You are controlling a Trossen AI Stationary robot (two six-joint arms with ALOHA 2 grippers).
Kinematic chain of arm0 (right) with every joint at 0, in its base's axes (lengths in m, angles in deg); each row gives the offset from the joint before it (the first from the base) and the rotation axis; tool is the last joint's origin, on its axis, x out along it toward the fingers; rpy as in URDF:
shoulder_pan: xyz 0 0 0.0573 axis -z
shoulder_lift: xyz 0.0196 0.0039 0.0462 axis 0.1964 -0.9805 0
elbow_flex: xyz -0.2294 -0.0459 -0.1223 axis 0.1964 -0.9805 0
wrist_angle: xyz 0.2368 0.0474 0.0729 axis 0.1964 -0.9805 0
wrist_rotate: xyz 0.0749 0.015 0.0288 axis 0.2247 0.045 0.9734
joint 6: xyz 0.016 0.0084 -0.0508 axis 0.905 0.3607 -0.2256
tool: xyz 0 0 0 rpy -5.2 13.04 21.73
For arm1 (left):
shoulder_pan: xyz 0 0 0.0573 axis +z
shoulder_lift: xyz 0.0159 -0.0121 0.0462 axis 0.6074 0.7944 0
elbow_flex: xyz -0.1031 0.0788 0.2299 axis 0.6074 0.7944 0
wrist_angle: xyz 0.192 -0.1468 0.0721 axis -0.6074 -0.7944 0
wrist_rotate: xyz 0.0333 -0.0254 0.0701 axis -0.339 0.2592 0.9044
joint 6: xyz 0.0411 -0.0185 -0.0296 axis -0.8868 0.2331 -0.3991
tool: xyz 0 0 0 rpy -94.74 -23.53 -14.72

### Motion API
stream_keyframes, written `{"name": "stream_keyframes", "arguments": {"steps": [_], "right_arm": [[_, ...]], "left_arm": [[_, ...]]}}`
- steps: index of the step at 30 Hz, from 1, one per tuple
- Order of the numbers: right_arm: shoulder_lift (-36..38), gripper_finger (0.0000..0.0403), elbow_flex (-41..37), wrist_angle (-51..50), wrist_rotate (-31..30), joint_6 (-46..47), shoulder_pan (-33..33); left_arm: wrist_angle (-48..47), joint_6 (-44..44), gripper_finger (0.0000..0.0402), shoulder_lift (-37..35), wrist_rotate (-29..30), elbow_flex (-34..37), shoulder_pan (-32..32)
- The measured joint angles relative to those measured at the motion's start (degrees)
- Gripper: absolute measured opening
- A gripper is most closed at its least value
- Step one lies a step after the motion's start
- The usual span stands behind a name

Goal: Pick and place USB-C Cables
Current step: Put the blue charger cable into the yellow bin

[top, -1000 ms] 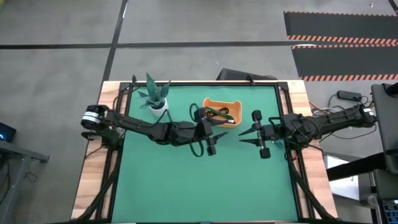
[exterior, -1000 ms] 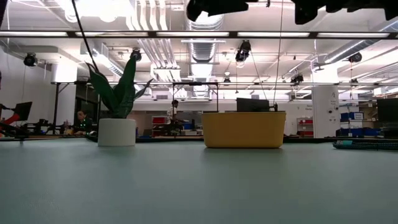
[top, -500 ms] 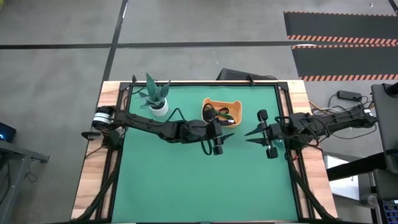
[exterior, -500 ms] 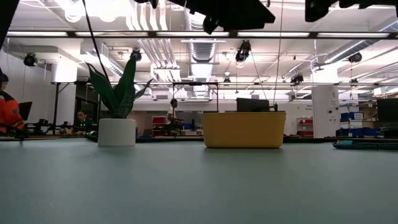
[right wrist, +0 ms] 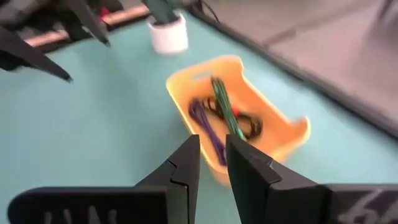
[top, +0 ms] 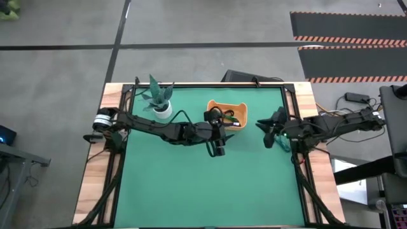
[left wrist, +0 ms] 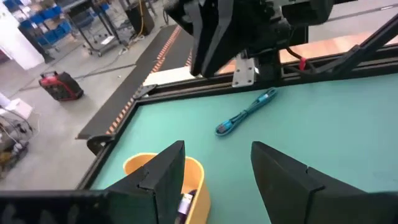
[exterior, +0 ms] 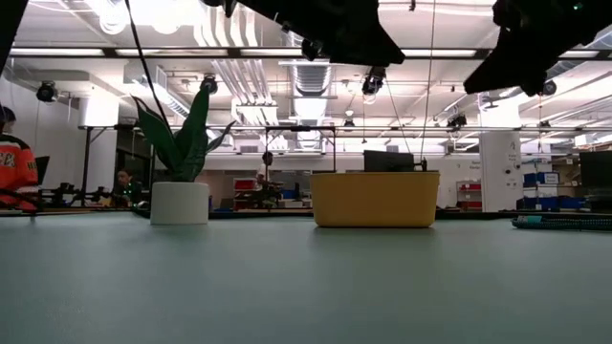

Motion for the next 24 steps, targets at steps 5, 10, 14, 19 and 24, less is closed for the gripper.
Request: {"name": "stream_keyframes", "arguments": {"steps": [5,10,14,19,24], "right_arm": [[-5.97,0.0068,4.79,-11.14,0.14,11.66,0.30],[-13.29,0.0068,9.10,-24.24,0.89,19.09,2.32],[-18.42,0.0068,11.55,-34.03,5.19,23.07,6.11],[-21.89,0.0068,11.88,-38.47,11.96,20.91,12.13],[-23.56,0.0068,11.84,-38.71,19.59,15.85,18.29]], "left_arm": [[-0.35,-2.36,0.0171,-0.70,0.01,0.67,-0.02],[-0.33,-2.98,0.0171,-1.38,0.01,0.78,-0.02],[-0.40,-3.59,0.0171,-2.34,0.01,1.50,-0.05],[-1.60,-3.88,0.0171,-4.41,0.01,2.20,-0.06],[-1.71,-3.93,0.0171,-8.25,0.00,5.65,-0.06]]}}
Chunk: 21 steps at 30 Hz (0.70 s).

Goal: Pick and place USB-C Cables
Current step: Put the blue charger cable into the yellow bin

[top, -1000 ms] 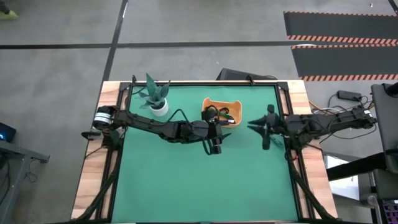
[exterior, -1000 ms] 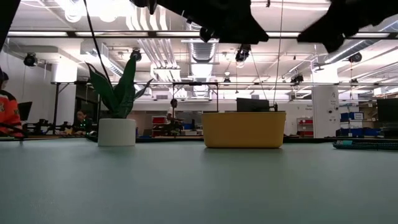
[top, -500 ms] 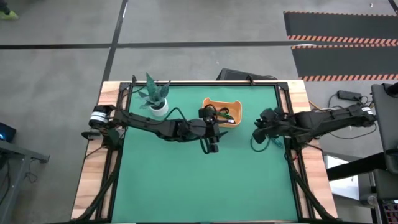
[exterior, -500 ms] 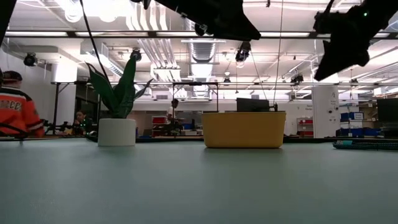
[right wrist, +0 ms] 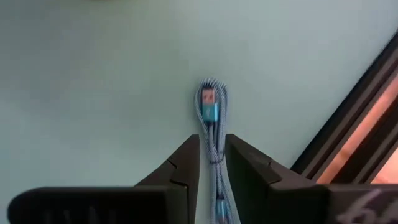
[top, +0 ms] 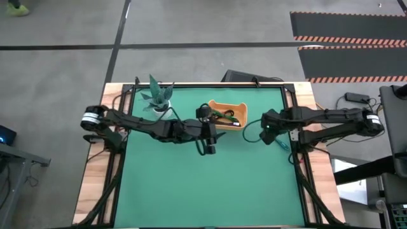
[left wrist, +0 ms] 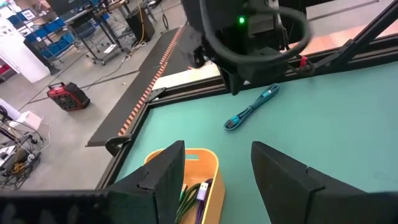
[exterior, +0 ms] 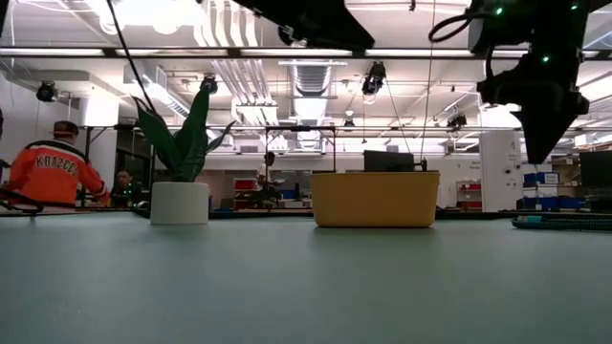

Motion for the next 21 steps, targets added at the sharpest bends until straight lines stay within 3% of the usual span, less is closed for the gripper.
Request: {"name": "stream_keyframes", "arguments": {"steps": [9,21], "right_arm": [[-5.27,0.0120,-0.07,-0.33,7.59,-5.37,5.02],[-17.14,0.0195,-0.11,0.32,7.99,-9.02,5.58]], "left_arm": [[3.92,0.57,0.0171,-9.47,0.01,9.39,-0.02],[17.69,0.51,0.0171,-20.53,-0.01,22.39,-0.02]]}}
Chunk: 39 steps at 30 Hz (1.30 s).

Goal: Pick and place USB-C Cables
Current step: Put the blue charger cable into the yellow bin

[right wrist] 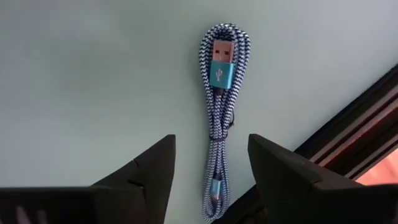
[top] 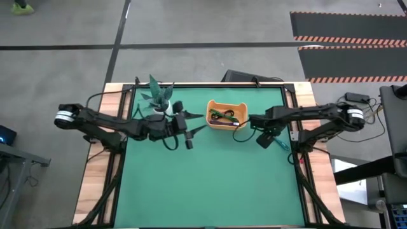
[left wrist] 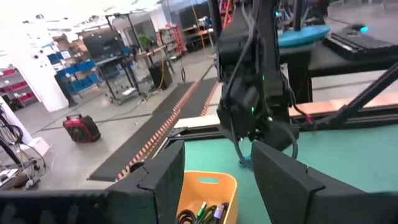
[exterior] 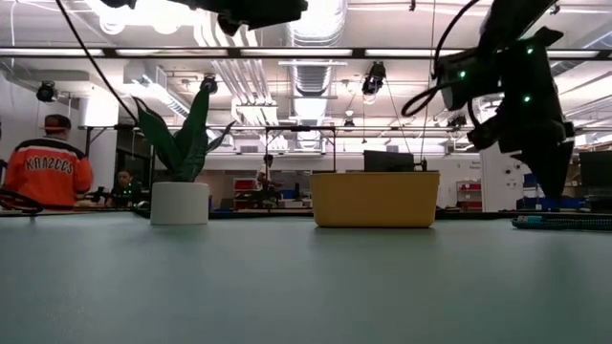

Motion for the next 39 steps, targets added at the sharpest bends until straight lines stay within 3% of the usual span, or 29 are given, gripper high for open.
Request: {"name": "stream_keyframes", "arguments": {"steps": [16,33,39], "right_arm": [[-9.81,0.0201,-0.07,4.72,0.11,-12.33,6.71],[-12.12,0.0200,-1.36,10.58,0.01,-12.51,6.67],[-11.98,0.0159,-1.44,11.10,0.55,-11.02,6.63]], "left_arm": [[3.95,0.12,0.0171,-4.22,0.00,3.95,0.00],[3.93,0.30,0.0171,-4.20,0.00,4.68,0.00],[3.93,0.30,0.0171,-4.20,0.00,4.72,0.02]]}}
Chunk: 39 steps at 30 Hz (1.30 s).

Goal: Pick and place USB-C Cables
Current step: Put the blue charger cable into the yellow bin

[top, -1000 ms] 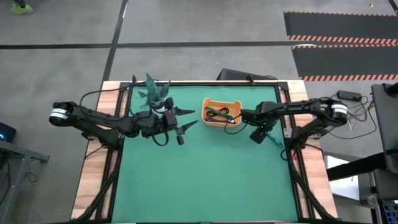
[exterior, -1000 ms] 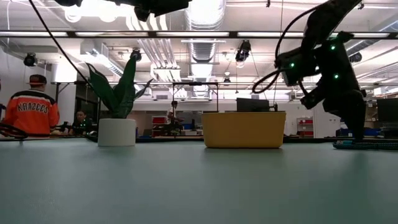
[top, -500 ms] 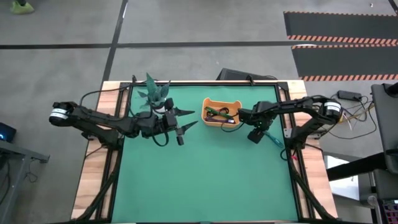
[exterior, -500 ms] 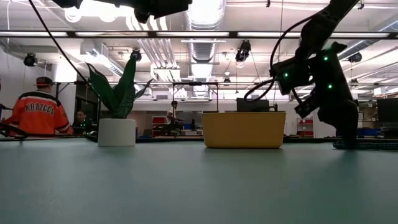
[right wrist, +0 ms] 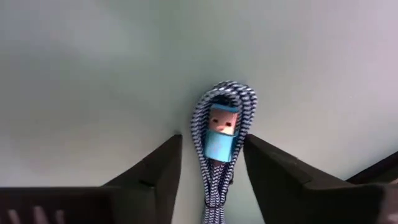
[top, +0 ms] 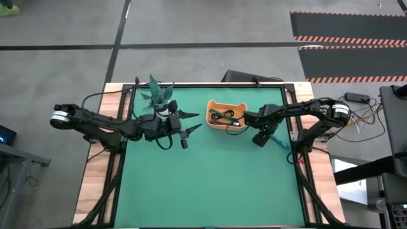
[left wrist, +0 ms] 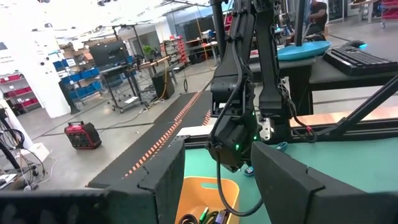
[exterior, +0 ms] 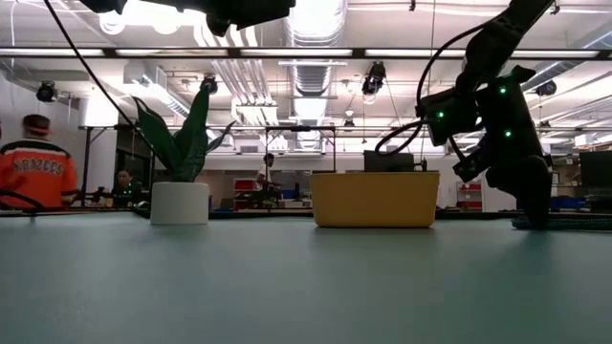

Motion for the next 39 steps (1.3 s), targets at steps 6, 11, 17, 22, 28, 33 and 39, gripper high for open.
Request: {"name": "stream_keyframes", "arguments": {"steps": [6,11,17,22,28,33,39], "right_arm": [[0.00,0.0094,-0.03,0.60,1.53,1.30,0.00],[0.30,0.0061,-0.09,1.03,2.10,1.85,0.00],[2.14,0.0054,-0.16,2.00,1.85,1.97,0.00],[6.86,0.0053,-0.18,0.06,1.96,1.98,0.00],[15.49,0.0053,-0.18,-0.90,7.41,1.69,-0.33],[23.16,0.0053,-0.18,2.03,9.53,1.65,-1.61],[30.17,0.0051,-0.19,9.62,9.92,1.98,-3.00]], "left_arm": [[-0.02,-0.02,0.0171,0.00,0.00,0.00,0.00],[0.00,-0.02,0.0171,0.00,0.00,0.00,0.00],[0.00,-0.02,0.0171,0.00,0.00,0.00,-0.02],[-0.02,1.32,0.0171,0.00,0.00,0.01,0.00],[-0.02,1.44,0.0171,0.00,-0.02,0.06,-0.04],[-0.02,2.85,0.0171,0.00,-0.16,0.07,-0.04],[-0.02,3.89,0.0171,0.00,-0.22,0.09,-0.15]]}}
